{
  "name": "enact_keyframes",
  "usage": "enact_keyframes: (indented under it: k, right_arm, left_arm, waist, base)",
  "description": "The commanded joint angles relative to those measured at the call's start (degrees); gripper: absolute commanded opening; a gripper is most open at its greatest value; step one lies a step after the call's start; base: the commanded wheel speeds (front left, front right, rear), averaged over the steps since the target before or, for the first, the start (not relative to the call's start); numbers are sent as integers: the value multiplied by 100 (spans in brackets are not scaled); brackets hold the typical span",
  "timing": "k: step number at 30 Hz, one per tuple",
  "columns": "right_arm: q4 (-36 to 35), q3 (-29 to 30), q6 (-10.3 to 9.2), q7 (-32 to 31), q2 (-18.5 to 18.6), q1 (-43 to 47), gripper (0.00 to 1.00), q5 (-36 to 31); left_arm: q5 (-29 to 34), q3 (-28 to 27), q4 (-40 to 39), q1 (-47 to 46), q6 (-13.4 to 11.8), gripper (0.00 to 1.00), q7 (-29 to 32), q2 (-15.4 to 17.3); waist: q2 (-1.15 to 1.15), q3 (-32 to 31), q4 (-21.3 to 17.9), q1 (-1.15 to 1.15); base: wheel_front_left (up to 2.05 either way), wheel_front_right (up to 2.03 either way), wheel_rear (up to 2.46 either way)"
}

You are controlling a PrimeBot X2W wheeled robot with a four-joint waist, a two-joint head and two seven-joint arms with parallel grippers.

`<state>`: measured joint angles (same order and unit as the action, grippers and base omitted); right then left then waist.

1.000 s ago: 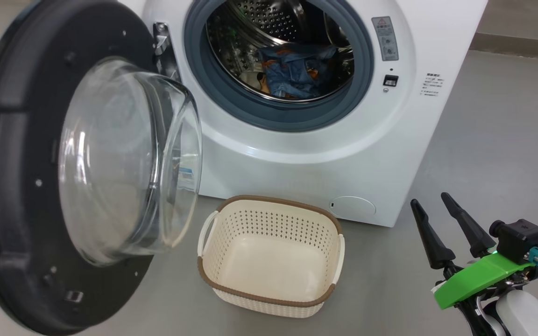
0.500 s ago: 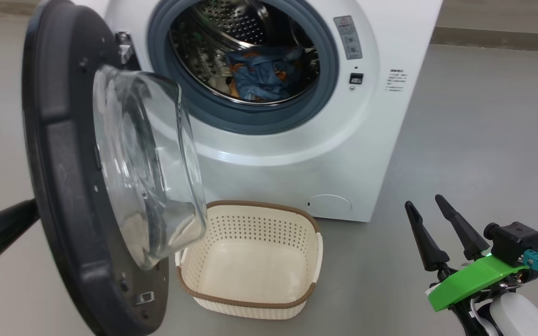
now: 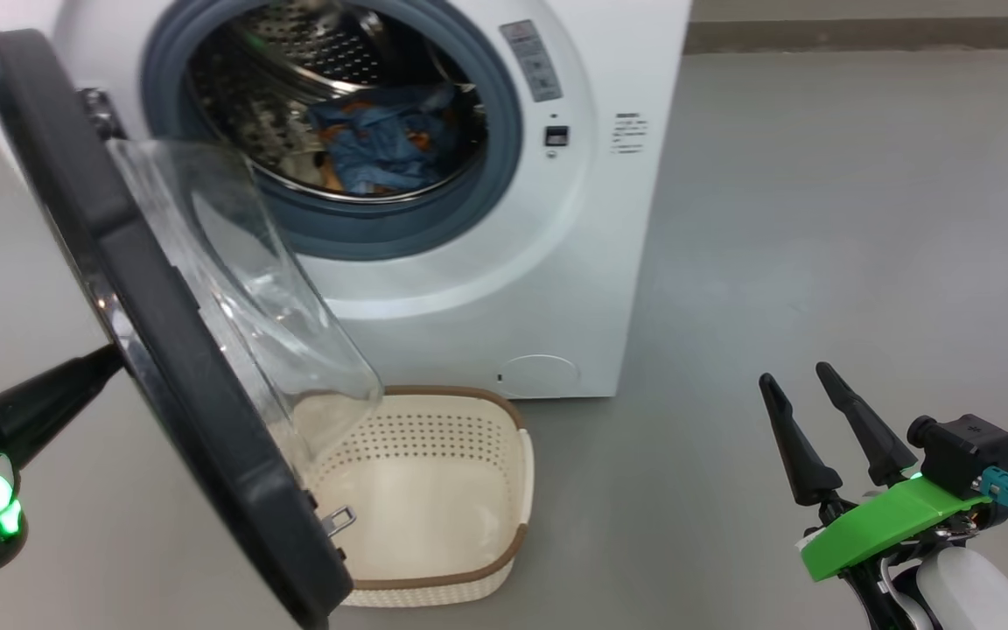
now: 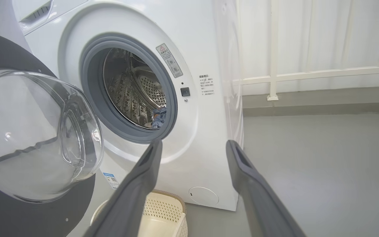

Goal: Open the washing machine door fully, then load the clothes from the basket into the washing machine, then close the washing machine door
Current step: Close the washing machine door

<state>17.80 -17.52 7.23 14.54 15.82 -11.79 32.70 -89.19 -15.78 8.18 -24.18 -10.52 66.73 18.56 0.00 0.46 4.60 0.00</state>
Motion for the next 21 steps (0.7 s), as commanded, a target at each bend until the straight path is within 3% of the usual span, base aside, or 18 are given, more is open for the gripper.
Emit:
enact_keyframes:
  k: [1, 12, 21]
  right_arm:
    - [-144, -47, 25, 46, 46, -90, 100, -25]
    - [-162, -13, 25, 46, 32, -140, 100, -22]
    - [-186, 3, 25, 46, 0, -170, 100, -30]
  left_arm:
    - [9, -152, -189, -202, 84, 0, -9, 148]
    - [71, -227, -54, -384, 278, 0, -243, 78]
    - [236, -257, 134, -610, 500, 0, -555, 40]
  waist:
    - [0, 34, -345, 0]
    - [0, 124, -1007, 0]
    - [0, 198, -1319, 0]
  base:
    - [0, 0, 0]
    - [0, 0, 0]
    - [0, 0, 0]
